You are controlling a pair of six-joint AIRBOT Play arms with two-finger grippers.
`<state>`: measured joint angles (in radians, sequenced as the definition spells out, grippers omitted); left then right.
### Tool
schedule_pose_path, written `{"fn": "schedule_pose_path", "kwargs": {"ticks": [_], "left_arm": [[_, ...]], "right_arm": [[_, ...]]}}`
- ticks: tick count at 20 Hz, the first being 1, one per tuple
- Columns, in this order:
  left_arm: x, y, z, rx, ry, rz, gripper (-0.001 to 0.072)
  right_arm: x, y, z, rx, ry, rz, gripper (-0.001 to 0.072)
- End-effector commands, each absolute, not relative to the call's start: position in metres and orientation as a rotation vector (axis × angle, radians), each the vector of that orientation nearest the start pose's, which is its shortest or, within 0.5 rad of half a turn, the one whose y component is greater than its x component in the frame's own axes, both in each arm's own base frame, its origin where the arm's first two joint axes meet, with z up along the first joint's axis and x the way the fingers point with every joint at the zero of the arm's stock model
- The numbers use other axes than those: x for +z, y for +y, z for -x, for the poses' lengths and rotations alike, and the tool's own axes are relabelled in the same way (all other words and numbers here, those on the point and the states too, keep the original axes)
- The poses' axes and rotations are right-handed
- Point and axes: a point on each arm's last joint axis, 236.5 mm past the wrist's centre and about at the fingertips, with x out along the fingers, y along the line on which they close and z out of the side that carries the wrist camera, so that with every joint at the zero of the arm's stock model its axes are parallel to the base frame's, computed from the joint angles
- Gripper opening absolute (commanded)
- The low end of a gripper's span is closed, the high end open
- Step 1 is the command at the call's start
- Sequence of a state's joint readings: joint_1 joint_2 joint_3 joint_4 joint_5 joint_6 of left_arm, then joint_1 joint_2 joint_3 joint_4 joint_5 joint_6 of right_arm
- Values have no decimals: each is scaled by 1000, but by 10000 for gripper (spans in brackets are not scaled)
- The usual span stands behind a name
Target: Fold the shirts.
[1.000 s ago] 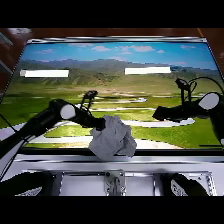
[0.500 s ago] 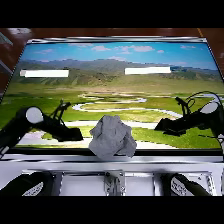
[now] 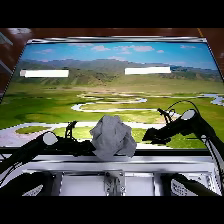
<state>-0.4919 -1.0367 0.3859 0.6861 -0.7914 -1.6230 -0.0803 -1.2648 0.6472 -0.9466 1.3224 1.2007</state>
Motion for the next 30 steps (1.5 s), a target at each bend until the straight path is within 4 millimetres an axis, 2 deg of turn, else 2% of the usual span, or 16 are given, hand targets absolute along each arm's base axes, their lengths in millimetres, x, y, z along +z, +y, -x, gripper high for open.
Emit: {"fn": "schedule_pose_path", "kwargs": {"ticks": [1, 3, 5, 10, 11, 12, 13, 16, 17, 19, 21, 23, 25, 27, 29, 30], "left_arm": [[-110, -243, -186, -341, 1506, 693, 517], [-109, -244, -194, -335, 1482, 697, 194], [-103, -247, -199, -371, 1459, 673, 38], [-84, -257, -213, -450, 1400, 635, 38], [-78, -259, -217, -468, 1380, 629, 38], [-70, -262, -221, -497, 1351, 613, 37], [-61, -265, -227, -532, 1315, 590, 37], [-3, -272, -253, -653, 1152, 545, 37], [28, -269, -267, -685, 1064, 531, 36], [120, -251, -300, -726, 812, 510, 36], [242, -219, -314, -740, 489, 453, 36], [364, -188, -293, -737, 187, 411, 37], [459, -170, -248, -754, -47, 370, 37], [505, -167, -211, -790, -153, 334, 37], [514, -172, -192, -830, -155, 294, 37], [509, -175, -189, -843, -134, 279, 37]], "right_arm": [[-93, 142, -203, 559, 1772, -512, 694], [-99, 154, -199, 569, 1792, -502, 694], [-104, 169, -195, 588, 1808, -497, 694], [-122, 204, -191, 587, 1822, -496, 680], [-123, 210, -190, 597, 1818, -496, 499], [-123, 213, -190, 600, 1810, -488, 227], [-120, 217, -191, 611, 1804, -503, 68], [-86, 221, -213, 736, 1686, -459, 61], [-62, 220, -228, 786, 1603, -426, 61], [4, 213, -261, 876, 1389, -337, 60], [94, 197, -292, 885, 1136, -276, 61], [201, 176, -310, 817, 860, -246, 61], [311, 163, -305, 759, 557, -200, 61], [398, 160, -283, 728, 330, -211, 61], [436, 160, -264, 723, 282, -298, 61], [440, 161, -259, 727, 286, -306, 61]]}}
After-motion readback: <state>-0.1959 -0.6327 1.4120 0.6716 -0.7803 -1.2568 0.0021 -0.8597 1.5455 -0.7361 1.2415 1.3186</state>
